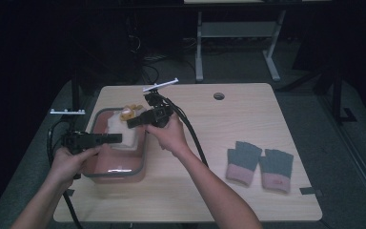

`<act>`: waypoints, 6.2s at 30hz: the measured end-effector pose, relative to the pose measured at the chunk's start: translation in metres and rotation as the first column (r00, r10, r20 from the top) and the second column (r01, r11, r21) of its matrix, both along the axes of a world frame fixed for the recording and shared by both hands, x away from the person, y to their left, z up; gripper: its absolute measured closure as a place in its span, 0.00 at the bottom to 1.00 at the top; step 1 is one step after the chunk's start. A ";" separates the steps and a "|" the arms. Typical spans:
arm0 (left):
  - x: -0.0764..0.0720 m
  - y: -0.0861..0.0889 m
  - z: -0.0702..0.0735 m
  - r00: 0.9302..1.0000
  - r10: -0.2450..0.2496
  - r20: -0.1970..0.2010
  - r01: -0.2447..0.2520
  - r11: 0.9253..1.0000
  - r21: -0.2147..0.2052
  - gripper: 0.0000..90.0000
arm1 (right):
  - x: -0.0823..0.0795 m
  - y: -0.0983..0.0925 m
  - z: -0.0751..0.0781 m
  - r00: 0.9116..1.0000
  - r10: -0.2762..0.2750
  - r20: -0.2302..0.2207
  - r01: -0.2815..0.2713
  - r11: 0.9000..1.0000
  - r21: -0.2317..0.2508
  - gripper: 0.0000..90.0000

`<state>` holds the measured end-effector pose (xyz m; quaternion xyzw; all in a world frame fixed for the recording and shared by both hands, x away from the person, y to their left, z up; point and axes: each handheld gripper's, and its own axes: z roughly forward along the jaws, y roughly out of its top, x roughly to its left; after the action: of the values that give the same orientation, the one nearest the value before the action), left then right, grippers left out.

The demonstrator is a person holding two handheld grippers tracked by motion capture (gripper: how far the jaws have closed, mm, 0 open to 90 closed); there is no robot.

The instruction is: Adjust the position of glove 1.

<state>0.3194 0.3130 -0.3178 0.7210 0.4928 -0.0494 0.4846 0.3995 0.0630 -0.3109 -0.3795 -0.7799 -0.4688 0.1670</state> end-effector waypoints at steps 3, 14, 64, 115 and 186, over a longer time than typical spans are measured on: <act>0.000 0.002 -0.001 1.000 0.004 -0.004 -0.004 1.000 -0.002 0.71 | 0.001 0.003 -0.001 1.000 0.006 -0.004 -0.006 1.000 -0.004 0.92; 0.001 0.015 -0.007 0.999 0.031 -0.023 -0.031 1.000 0.004 0.71 | 0.008 0.019 -0.011 0.999 0.023 -0.031 -0.023 1.000 0.008 0.92; 0.011 0.022 -0.071 0.980 0.118 -0.161 -0.102 0.989 0.105 0.72 | 0.029 0.044 -0.089 0.980 0.026 -0.195 -0.046 0.994 -0.097 0.89; 0.019 0.009 -0.071 0.969 0.166 -0.185 -0.096 0.936 0.337 0.71 | 0.022 -0.004 -0.056 0.988 0.012 -0.152 -0.030 0.993 -0.116 0.81; 0.015 -0.084 -0.022 0.998 -0.052 -0.041 0.059 0.980 0.189 0.46 | 0.000 -0.131 -0.051 0.982 -0.134 -0.133 0.131 0.991 -0.034 0.69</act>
<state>0.3341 0.2290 -0.3403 0.7765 0.4834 -0.0284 0.4031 0.3998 -0.0681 -0.3623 -0.4635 -0.7457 -0.4422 0.1830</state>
